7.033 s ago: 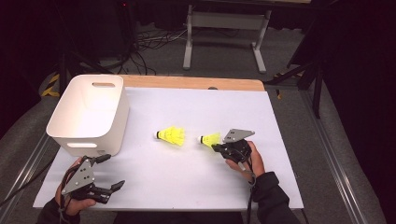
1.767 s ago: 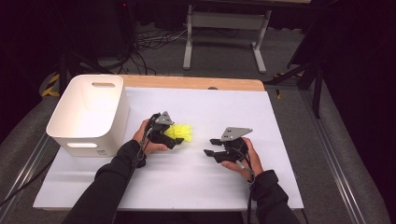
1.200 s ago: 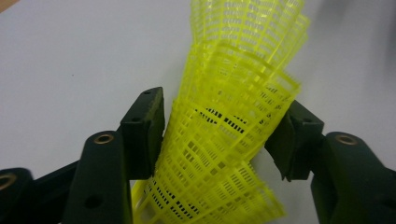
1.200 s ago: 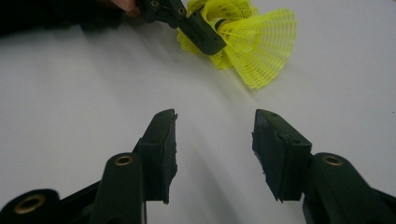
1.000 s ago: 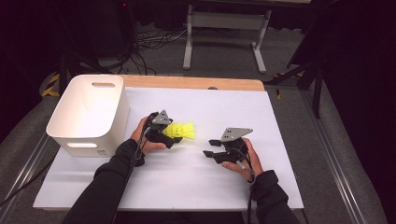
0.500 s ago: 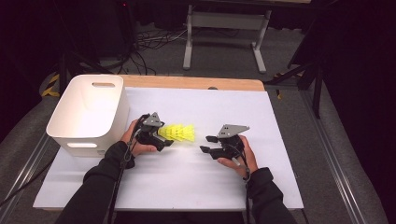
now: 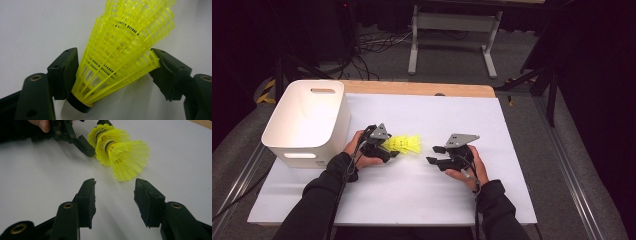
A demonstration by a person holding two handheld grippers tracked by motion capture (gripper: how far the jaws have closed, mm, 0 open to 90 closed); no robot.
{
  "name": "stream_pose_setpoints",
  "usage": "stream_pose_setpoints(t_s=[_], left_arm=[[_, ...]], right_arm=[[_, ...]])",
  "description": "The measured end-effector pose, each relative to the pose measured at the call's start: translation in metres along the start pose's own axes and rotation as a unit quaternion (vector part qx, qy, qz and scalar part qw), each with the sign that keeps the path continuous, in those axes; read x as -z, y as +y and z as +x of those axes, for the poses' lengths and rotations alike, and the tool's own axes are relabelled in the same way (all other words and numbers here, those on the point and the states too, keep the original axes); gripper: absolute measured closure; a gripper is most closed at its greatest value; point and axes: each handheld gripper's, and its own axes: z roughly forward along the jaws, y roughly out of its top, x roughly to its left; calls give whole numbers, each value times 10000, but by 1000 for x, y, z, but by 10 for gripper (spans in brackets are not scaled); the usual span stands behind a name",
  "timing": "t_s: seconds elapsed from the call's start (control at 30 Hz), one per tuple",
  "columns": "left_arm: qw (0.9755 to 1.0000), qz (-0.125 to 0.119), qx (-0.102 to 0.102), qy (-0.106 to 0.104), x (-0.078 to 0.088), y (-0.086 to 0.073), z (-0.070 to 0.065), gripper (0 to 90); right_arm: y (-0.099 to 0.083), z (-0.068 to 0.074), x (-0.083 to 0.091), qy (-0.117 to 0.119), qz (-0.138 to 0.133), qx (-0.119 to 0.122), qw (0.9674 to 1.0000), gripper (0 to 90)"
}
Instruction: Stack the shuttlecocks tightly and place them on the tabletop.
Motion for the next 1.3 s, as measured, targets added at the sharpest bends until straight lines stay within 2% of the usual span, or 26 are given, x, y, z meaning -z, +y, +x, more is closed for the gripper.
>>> stream_pose_setpoints(t_s=[0.27, 0.43, 0.5, 0.53, 0.63, 0.7, 0.73, 0.8, 0.87, 1.0, 1.2, 1.23, 1.3], left_arm=[[9997, -216, -21, 57, -2, 2, -1, 339], [9997, -246, -32, 58, -1, 1, 0, 358], [9998, -204, -18, 75, 0, 1, 0, 310], [9997, -217, 19, 108, 0, 1, -1, 244], [9995, -298, 60, 69, 6, 1, 0, 124], [9994, -323, 24, 150, 10, 1, -2, 98], [9992, -373, 47, 122, 13, 1, -3, 82], [9994, -337, 44, 95, 14, 1, -3, 80], [9995, -275, 35, 158, 16, -2, -5, 90], [9988, -60, 133, 463, 16, -9, -8, 212], [9978, -196, 277, 564, 24, -15, -10, 216], [9981, -251, 308, 468, 26, -15, -10, 211], [9981, -238, 283, 498, 26, -16, -11, 213]], right_arm=[[-2, 1, -1, 63, 65, 6, 10000, 522], [-2, 2, -2, 98, 95, 4, 9999, 522], [-3, 2, -2, 89, 124, 24, 9999, 522], [-3, 2, -2, 79, 120, 21, 9999, 522], [-3, 1, -1, 44, 74, 10, 10000, 523], [-3, 1, -1, 7, 76, 8, 10000, 527], [-2, 1, -2, -27, 78, 6, 10000, 527], [-2, 0, -3, -29, 75, 10, 10000, 528], [-1, 0, -4, -64, 83, 19, 9999, 536], [1, -3, -7, -141, 16, -33, 9999, 535], [5, -7, -15, -233, 29, -30, 9997, 530], [6, -8, -16, -236, 26, -29, 9997, 532], [6, -8, -20, -184, 46, -41, 9998, 538]])
